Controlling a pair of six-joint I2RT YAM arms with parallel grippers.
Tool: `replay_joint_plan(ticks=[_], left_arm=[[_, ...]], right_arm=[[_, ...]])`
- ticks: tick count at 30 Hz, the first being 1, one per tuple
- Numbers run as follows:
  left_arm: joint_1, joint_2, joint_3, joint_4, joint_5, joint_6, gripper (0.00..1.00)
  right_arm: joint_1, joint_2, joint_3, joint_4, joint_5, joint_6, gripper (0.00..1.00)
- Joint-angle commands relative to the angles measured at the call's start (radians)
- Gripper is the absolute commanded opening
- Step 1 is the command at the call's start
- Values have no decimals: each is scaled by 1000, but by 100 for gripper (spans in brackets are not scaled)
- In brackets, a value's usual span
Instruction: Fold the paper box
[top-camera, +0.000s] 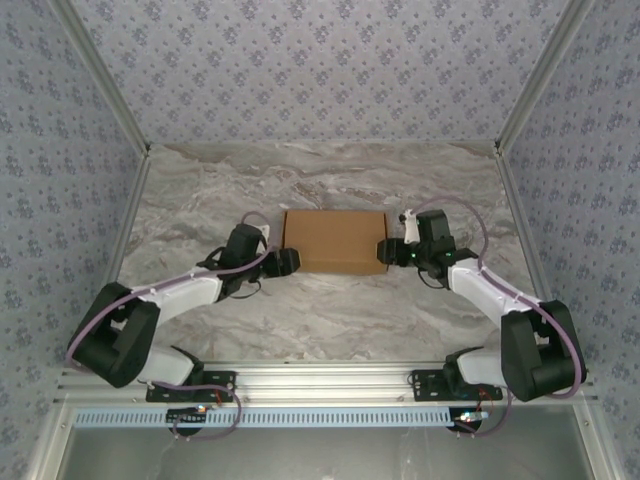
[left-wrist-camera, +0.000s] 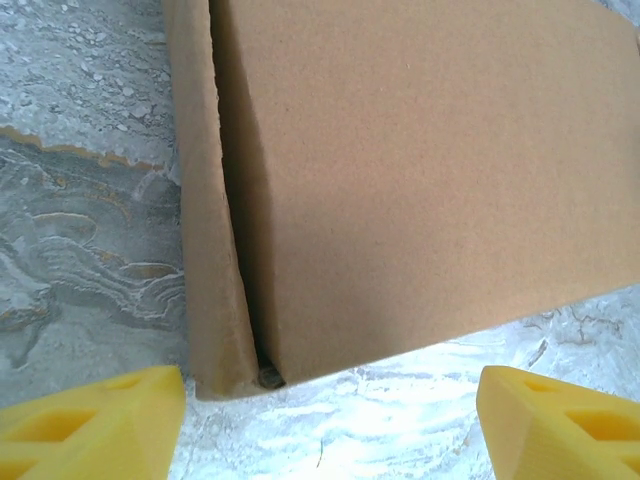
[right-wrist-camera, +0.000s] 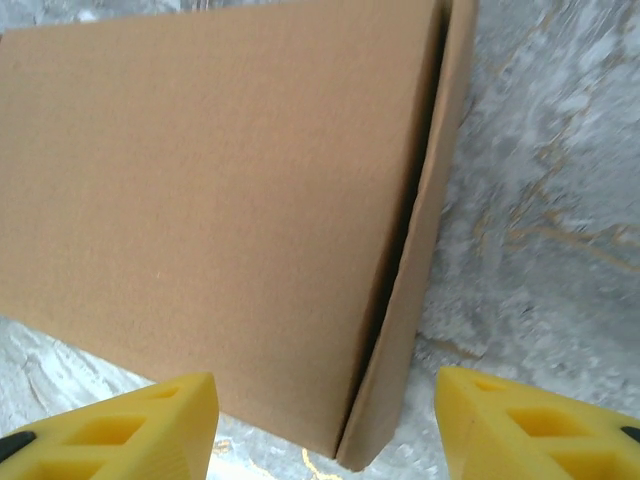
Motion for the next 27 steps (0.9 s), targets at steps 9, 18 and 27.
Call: replay_joint_plan(ticks=[9, 18, 27], left_arm=[[50, 80, 150, -54, 5, 41, 79], [64, 265, 288, -15, 68, 19, 76], [131, 364, 374, -4, 24, -12, 76]], right_arm=[[-21, 182, 131, 24, -16, 26, 63], [-22, 352, 225, 140, -139, 99, 62], [-58, 475, 358, 133, -111, 102, 61]])
